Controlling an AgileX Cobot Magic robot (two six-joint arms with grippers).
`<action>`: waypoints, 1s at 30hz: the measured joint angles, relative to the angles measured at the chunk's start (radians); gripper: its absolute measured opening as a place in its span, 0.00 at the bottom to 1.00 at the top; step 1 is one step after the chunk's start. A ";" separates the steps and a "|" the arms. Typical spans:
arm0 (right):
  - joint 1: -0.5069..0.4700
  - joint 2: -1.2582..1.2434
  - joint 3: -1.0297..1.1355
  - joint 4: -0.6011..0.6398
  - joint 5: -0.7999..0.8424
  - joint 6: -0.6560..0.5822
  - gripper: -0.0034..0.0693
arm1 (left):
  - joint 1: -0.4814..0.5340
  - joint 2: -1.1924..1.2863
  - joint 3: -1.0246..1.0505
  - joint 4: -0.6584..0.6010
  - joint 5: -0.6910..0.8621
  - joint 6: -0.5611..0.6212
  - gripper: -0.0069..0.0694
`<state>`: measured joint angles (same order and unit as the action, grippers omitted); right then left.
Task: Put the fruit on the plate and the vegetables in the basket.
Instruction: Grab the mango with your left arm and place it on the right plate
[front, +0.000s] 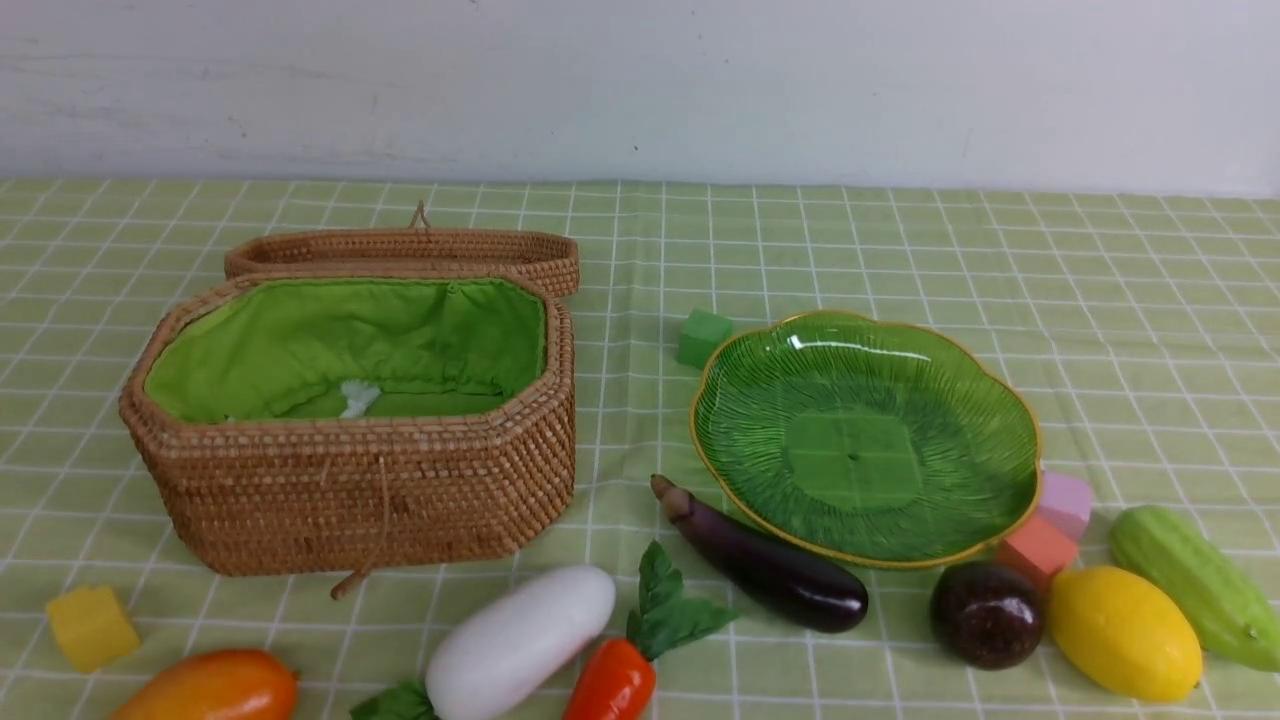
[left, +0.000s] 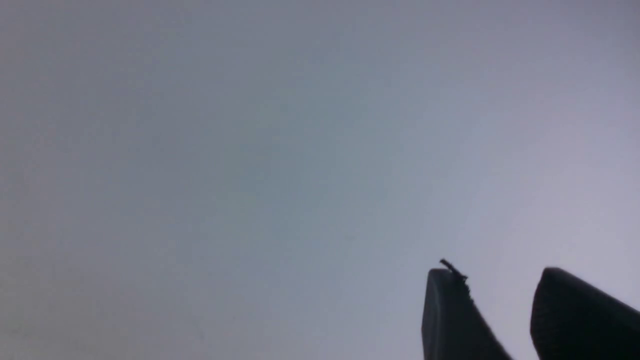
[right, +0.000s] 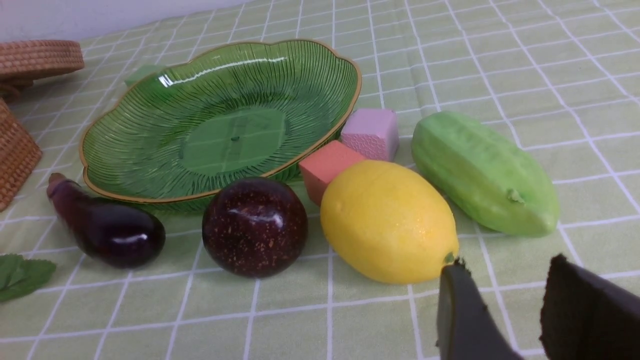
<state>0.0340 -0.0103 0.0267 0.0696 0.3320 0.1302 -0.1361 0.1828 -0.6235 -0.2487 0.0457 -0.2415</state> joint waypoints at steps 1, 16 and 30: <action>0.000 0.000 0.000 0.000 0.000 0.000 0.38 | 0.000 0.046 -0.056 0.010 0.105 0.005 0.40; 0.000 0.000 0.000 0.000 0.002 0.000 0.38 | 0.000 0.561 -0.225 0.128 0.785 0.040 0.40; 0.000 0.000 0.000 0.000 0.002 0.000 0.38 | 0.000 0.891 -0.225 0.292 0.938 0.191 0.80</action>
<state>0.0340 -0.0103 0.0267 0.0696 0.3341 0.1302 -0.1361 1.0740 -0.8489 0.0432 0.9838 -0.0508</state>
